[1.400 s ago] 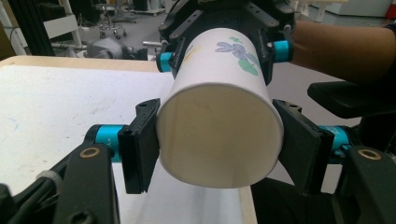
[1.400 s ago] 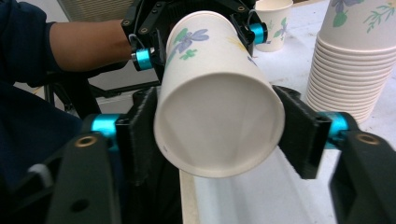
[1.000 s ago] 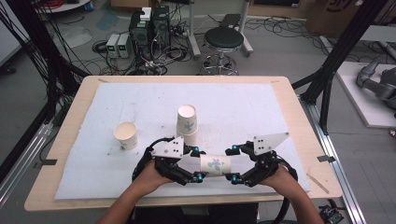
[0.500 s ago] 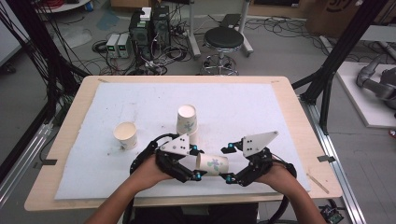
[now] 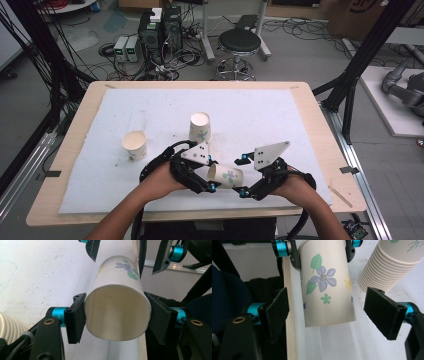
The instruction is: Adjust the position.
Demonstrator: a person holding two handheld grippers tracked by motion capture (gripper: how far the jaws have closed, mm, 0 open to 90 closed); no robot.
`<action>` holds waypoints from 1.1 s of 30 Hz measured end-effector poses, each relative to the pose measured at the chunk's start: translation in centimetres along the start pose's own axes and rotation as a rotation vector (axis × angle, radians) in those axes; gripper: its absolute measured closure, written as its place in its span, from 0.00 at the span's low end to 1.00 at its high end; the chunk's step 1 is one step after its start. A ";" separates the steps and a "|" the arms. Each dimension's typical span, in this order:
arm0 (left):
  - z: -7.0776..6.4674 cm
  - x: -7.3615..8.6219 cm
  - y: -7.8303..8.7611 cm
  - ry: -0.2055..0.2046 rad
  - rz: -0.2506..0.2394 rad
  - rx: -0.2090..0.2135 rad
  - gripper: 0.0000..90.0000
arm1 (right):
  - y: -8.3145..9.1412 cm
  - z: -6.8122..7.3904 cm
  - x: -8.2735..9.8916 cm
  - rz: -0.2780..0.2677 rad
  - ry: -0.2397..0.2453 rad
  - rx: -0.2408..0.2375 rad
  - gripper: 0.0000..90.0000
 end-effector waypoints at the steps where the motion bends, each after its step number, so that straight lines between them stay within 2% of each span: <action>1: 0.0 -0.1 0.0 -0.001 0.009 0.001 0.41 | -0.1 0.0 -0.1 0.008 0.008 0.004 0.23; 8: 0.1 -0.8 -0.1 -0.002 0.059 0.004 0.41 | -0.6 0.0 -0.4 0.052 0.032 0.015 0.23; 26: 0.2 -2.0 -0.5 -0.030 0.154 0.003 0.41 | -1.3 -0.2 -0.8 0.091 0.045 0.010 0.23; 33: 0.2 -2.3 -0.6 -0.042 0.192 0.002 0.41 | -1.3 -0.2 -0.8 0.089 0.048 0.007 0.23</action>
Point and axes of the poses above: each handheld gripper's, and its own axes: y roughly backward along the jaws, x roughly out of its underside, z roughly to its left, the point moved 1 cm from there along -y, roughly forward along the jaws, and after that the axes turned 1 degree about y, right-handed, at the moved point
